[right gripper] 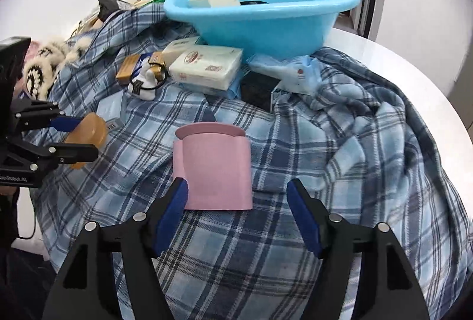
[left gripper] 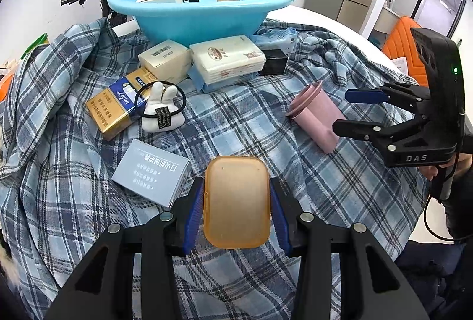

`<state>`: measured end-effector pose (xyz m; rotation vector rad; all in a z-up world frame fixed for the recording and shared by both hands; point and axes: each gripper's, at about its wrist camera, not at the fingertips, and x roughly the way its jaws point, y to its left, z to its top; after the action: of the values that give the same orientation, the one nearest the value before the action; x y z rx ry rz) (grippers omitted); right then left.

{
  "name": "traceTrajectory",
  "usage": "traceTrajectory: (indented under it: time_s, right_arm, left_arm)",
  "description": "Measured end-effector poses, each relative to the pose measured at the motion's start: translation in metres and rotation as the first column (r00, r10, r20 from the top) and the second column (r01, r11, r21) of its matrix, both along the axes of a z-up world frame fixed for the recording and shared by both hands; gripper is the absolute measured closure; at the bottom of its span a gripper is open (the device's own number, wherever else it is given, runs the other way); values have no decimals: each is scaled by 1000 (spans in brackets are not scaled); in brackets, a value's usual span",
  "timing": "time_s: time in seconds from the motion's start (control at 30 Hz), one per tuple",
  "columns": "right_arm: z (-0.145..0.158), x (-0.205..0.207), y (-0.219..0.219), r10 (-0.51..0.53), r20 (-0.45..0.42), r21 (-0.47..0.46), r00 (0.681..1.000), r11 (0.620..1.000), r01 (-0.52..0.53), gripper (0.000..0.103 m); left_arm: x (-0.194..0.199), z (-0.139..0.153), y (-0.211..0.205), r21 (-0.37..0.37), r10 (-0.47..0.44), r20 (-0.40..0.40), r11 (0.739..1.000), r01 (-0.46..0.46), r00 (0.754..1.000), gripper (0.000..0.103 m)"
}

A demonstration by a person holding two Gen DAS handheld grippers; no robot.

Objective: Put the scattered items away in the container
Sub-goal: 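Lift the pink cup with the right tool while the left tool holds the soap dish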

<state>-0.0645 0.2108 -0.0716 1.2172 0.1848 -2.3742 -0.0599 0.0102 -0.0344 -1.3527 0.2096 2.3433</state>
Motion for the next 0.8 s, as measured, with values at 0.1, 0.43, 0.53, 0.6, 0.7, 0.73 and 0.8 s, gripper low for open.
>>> traceTrajectory:
  time_s: [0.1,0.43,0.53,0.6,0.7,0.73,0.8]
  right_arm:
    - [-2,-7,-4,17,19,-58,1000,998,-16,35]
    - [-18,-21,-39,33,20,69,999,997,-35,35]
    - [-19,-19,-37,12,12,71,1000,997,-12,40]
    - [-17,-16,-30,-9,10,48,1000,999,8,40]
    - [-7,-9,-17,-35,-17,29,999,999,36,40]
    - [-3,-6,-14,-44,-29,29,999,999,45,40]
    - [3,-1,-7,-67,-46,19,997,997,68,40]
  left_arm:
    - [0,0,-1,2,0,-3,1000,1,1000,58]
    - [3,0,0,4,-15,-2,1000,15,1000,58]
    - [1,-1,2,1,-9,5,1000,9,1000,58]
    - [1,2,4,3,-12,0,1000,12,1000,58]
    - [3,6,8,0,-22,-11,1000,22,1000,58]
    - [3,7,9,-2,-24,-12,1000,24,1000,58]
    - [2,8,12,-6,-25,-13,1000,25,1000,58]
